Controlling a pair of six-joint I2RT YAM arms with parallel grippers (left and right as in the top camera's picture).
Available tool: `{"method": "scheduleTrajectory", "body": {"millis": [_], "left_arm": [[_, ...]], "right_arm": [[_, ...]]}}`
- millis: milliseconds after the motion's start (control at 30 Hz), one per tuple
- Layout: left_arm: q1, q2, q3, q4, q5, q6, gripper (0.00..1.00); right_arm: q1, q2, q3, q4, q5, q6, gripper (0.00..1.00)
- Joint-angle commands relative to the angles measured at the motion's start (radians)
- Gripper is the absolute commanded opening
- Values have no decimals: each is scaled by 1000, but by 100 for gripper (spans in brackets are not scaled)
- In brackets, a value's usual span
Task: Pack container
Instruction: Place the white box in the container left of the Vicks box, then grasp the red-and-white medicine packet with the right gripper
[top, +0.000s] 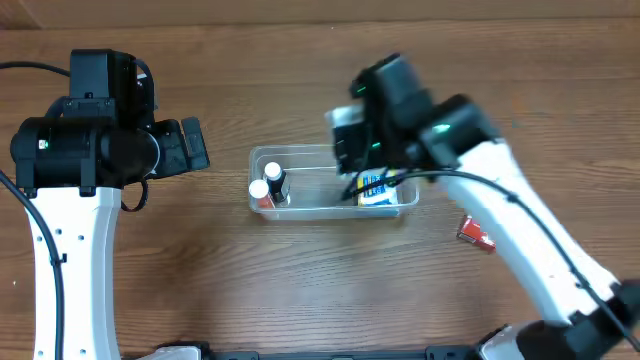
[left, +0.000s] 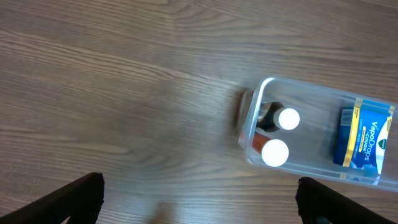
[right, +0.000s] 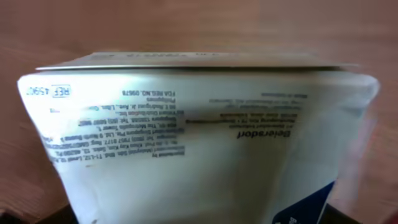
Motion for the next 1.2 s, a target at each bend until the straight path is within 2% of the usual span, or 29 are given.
{"method": "scheduleTrajectory", "body": {"millis": [0, 133, 400, 467, 500, 600, 700, 800, 867, 933, 1033, 1167], "left_arm": [[4, 0, 13, 0, -10, 16, 100], [4, 0, 13, -2, -10, 16, 100], [4, 0, 13, -2, -10, 16, 100], [4, 0, 13, -1, -10, 16, 100], [4, 0, 13, -1, -10, 16, 100], [4, 0, 13, -1, -10, 16, 100], [4, 0, 13, -5, -10, 16, 100], [4, 0, 13, -19, -10, 17, 100], [4, 0, 13, -21, -10, 19, 100], [4, 0, 13, -21, -10, 24, 100], [4, 0, 13, -21, -10, 24, 100], [4, 0, 13, -20, -10, 24, 100]], "right_arm": [[47, 97, -41, 16, 49, 116, 75], [55, 206, -88, 53, 43, 142, 75], [55, 299, -129, 142, -2, 146, 76], [55, 303, -129, 143, -5, 145, 84], [55, 303, -129, 146, -4, 146, 92], [55, 265, -111, 115, 16, 145, 94], [33, 64, -7, 16, 190, 171, 100], [-118, -153, 3, -101, 282, 290, 100], [-310, -227, 1, -221, 282, 286, 100], [-461, -224, -13, -278, 276, 241, 100], [-620, -199, -144, -230, 195, 108, 100], [-720, -161, -389, -70, 97, -21, 100]]}}
